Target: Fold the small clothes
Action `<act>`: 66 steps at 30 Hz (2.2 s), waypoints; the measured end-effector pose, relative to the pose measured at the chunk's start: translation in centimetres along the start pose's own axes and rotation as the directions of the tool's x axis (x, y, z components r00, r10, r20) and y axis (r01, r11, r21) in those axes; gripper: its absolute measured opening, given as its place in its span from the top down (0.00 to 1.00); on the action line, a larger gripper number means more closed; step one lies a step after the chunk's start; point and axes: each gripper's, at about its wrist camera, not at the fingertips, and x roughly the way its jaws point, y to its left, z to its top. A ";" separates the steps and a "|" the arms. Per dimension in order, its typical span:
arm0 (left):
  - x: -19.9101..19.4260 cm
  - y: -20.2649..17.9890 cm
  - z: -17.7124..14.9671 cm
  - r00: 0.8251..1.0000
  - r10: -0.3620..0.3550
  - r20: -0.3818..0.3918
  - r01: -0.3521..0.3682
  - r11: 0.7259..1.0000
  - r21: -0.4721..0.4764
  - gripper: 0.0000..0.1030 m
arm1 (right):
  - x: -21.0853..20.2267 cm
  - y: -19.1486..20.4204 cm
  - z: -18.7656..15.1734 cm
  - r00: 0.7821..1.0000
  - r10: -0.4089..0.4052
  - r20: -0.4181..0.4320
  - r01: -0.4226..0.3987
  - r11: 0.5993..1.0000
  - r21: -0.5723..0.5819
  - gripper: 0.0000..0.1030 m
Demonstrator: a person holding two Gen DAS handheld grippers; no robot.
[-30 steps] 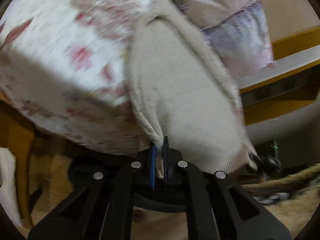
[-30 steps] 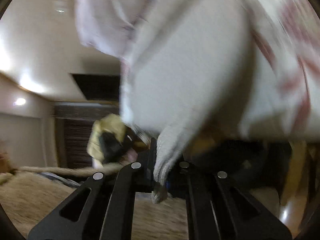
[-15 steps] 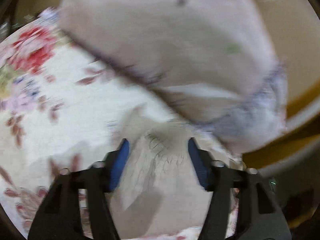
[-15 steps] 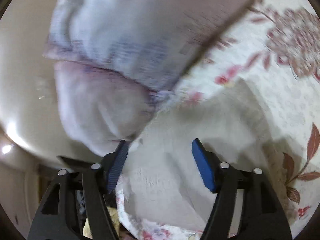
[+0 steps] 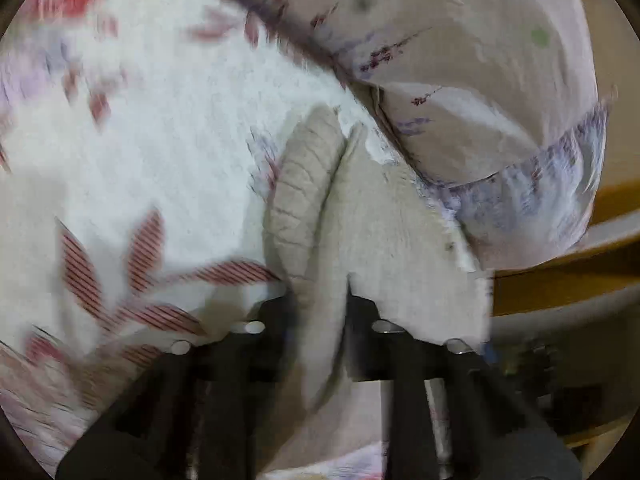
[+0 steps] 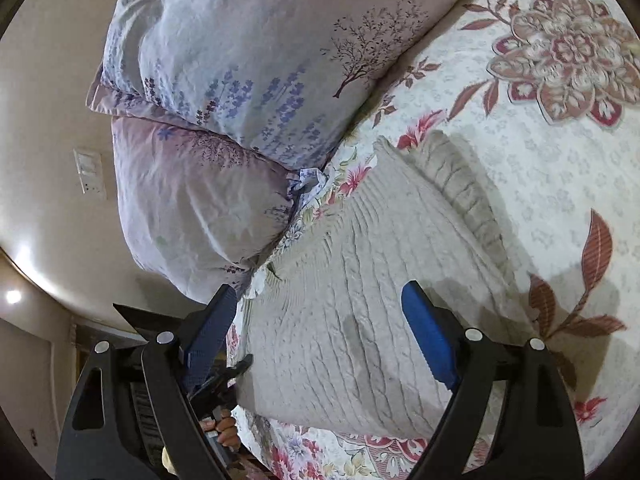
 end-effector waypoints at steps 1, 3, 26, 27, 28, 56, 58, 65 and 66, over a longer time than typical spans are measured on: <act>-0.2 -0.4 -0.1 1.000 -0.016 0.014 0.017 1.000 -0.006 0.84 | -0.3 0.0 0.4 1.000 -0.001 0.001 0.001 1.000 -0.007 0.16; -0.7 -3.2 -0.5 0.993 -0.121 0.020 0.120 0.993 0.014 0.85 | -1.2 -0.1 1.2 1.000 -0.003 0.013 0.003 1.000 -0.017 0.16; 11.7 -19.6 -5.9 0.989 -0.063 -0.136 0.102 0.946 0.306 0.30 | -0.2 -1.4 7.6 0.967 -0.220 -0.127 0.204 0.970 -0.133 0.30; 11.6 -19.6 -6.2 0.989 -0.055 -0.137 0.095 0.946 0.309 0.30 | -0.4 -1.0 7.4 0.972 -0.202 -0.117 0.185 0.972 -0.144 0.35; 11.6 -19.3 -6.4 0.989 -0.052 -0.138 0.093 0.947 0.308 0.29 | -0.3 -0.6 7.1 0.974 -0.187 -0.129 0.166 0.974 -0.156 0.35; 10.8 -20.7 -4.2 0.998 0.032 -0.048 0.002 0.809 0.588 0.58 | 4.5 2.8 2.1 0.973 -0.183 -0.143 0.136 0.947 -0.291 0.70; 11.4 -20.6 -3.1 0.986 0.166 0.027 -0.146 0.766 0.627 0.49 | 7.2 3.3 2.3 0.942 -0.305 -0.140 0.251 0.917 -0.309 0.64; 6.8 -18.1 -5.0 0.960 0.213 0.183 -0.281 0.749 0.600 0.20 | 3.0 8.4 -0.9 0.983 -0.182 0.021 0.173 0.882 -0.438 0.25; 6.0 -17.5 -5.5 0.962 0.206 0.181 -0.274 0.758 0.592 0.17 | 3.3 9.0 -1.8 0.988 -0.151 -0.026 0.121 0.873 -0.473 0.24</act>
